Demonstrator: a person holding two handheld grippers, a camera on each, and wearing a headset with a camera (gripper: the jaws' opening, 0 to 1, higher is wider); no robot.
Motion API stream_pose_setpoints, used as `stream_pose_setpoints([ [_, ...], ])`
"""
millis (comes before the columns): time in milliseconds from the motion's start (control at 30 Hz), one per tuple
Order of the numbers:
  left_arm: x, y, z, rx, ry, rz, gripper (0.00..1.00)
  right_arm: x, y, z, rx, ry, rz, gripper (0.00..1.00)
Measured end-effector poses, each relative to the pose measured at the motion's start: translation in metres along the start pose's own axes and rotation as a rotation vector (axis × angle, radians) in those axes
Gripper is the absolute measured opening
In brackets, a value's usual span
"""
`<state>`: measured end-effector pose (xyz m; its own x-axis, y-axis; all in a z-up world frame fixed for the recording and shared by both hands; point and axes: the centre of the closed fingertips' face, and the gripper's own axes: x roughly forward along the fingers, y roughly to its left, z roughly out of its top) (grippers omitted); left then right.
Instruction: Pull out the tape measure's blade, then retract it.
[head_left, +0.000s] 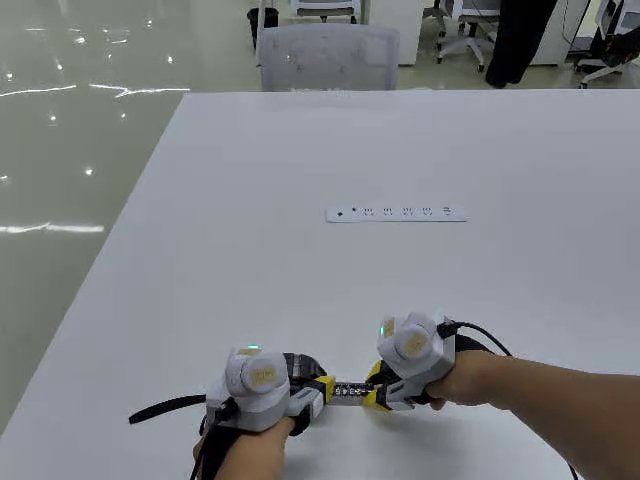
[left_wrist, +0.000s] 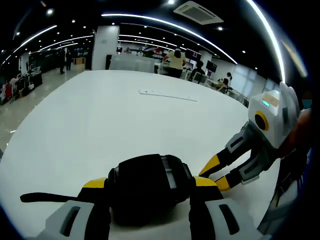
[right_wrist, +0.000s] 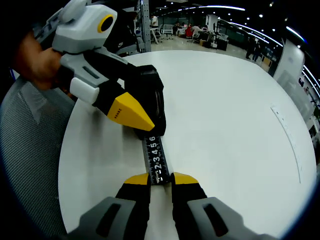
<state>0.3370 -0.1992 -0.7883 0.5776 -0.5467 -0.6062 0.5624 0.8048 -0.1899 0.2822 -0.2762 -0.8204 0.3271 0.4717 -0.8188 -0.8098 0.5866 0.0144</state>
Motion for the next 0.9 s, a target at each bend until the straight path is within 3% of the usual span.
stream_pose_setpoints([
  [900, 0.001, 0.001, 0.000, -0.006, 0.005, 0.003, 0.60, 0.014, 0.005, 0.019, -0.037, -0.011, 0.026, 0.15],
])
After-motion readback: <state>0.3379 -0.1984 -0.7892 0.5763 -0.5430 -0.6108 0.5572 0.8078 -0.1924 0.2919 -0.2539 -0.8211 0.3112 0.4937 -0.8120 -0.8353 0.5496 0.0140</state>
